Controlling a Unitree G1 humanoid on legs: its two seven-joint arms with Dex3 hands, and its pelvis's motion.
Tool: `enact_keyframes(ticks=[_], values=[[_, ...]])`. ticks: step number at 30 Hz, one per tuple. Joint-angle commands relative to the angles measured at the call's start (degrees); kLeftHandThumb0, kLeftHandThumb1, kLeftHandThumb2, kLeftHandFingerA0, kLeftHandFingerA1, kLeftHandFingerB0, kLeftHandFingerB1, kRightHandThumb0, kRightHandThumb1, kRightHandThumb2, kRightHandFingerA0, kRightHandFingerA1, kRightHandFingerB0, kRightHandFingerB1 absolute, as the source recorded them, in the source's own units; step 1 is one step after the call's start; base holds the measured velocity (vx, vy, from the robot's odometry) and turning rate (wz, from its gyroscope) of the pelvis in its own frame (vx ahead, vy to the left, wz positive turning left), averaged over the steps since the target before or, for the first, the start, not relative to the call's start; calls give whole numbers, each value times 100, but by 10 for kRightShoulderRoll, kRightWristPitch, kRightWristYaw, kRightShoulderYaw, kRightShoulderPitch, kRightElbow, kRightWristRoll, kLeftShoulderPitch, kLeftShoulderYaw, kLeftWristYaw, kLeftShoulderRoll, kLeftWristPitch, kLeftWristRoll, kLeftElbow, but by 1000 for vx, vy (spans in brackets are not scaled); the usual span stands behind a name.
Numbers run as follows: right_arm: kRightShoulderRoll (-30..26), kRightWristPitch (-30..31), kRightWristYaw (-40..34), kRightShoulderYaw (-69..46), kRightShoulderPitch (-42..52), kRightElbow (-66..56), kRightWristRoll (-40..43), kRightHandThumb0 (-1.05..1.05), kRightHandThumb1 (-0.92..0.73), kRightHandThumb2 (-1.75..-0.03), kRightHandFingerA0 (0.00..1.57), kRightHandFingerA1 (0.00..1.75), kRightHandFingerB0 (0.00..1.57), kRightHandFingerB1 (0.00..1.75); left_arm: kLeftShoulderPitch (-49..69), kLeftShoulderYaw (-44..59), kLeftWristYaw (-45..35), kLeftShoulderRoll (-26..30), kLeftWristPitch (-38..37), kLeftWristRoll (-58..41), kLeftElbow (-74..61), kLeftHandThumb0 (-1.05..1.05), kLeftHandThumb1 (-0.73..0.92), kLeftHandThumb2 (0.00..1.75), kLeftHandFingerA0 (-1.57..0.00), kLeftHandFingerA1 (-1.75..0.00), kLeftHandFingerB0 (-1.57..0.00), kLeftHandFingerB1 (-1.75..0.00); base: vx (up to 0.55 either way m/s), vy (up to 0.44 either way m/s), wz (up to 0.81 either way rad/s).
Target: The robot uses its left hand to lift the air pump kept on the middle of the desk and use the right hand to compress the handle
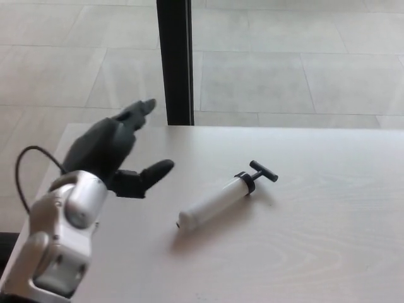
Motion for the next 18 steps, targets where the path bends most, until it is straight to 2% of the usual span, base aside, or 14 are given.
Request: enact_keyframes(ticks=[1,2,3,4,5,6,8,11,12,13,15,16,17,18], values=[[-34,-158,56,-141,155,224,-14,-81,-92,-75,24,40,33,36,207,446,-124,111,-191,-374,-22,-36,50,107,-1,-51,0,-48,0,0,0],[-33,-170,52,-153,163,246,-13,-82,-92,-74,21,38,30,35,224,467,-120,113,-198,-378,8,-65,80,64,-16,-36,-17,-29,0,0,0],[-33,-183,44,-163,168,270,-15,-79,-92,-73,27,37,35,35,236,485,-117,108,-196,-385,32,-35,55,109,-1,-50,0,-48,0,0,0],[-31,-196,35,-178,171,297,-11,-80,-92,-73,26,39,34,36,248,506,-112,102,-198,-398,66,-62,79,64,-17,-35,-18,-29,0,0,0],[-30,-208,37,-184,175,311,-7,-80,-92,-73,26,39,34,36,254,516,-100,97,-211,-402,85,-62,79,64,-17,-35,-18,-29,0,0,0],[-33,-237,28,-195,183,353,-12,-76,-76,-116,24,53,23,47,266,534,-93,91,-224,-412,133,-64,77,63,-17,-38,-18,-30,0,0,0],[-34,-265,12,-210,191,402,-12,-81,-80,-118,29,56,22,45,280,553,-75,91,-238,-412,199,-66,77,63,-17,-38,-17,-29,0,0,0],[-27,-289,-12,-222,195,446,-10,-81,-80,-118,30,57,23,46,280,591,-44,94,-241,-423,286,-70,75,62,-20,-35,-21,-28,0,0,0],[-30,-305,-12,-229,193,480,-4,-79,-81,-118,29,57,22,46,282,606,-50,95,-251,-437,323,-36,52,107,-2,-51,0,-48,0,0,0],[-27,-311,-11,-236,192,496,5,-77,-92,-73,29,46,30,35,284,615,-52,99,-251,-441,347,-66,79,67,-10,-35,-12,-27,0,0,0],[-28,-322,-10,-243,188,523,15,-77,-92,-73,30,46,28,34,286,626,-49,102,-251,-442,371,-65,81,69,-10,-34,-13,-26,0,0,0],[-32,-329,-19,-243,189,548,11,-81,-92,-75,32,44,29,35,294,631,-38,100,-255,-438,386,-72,60,97,-1,-40,-9,-36,0,0,0],[-37,-335,-37,-242,191,580,2,-85,-92,-76,33,44,28,34,305,637,-23,95,-261,-435,405,-65,81,65,-10,-31,-13,-25,0,0,0],[-33,-338,-41,-247,188,595,9,-82,-92,-77,31,44,26,34,308,647,-19,90,-258,-440,417,-65,83,66,-10,-34,-13,-26,0,0,0]])
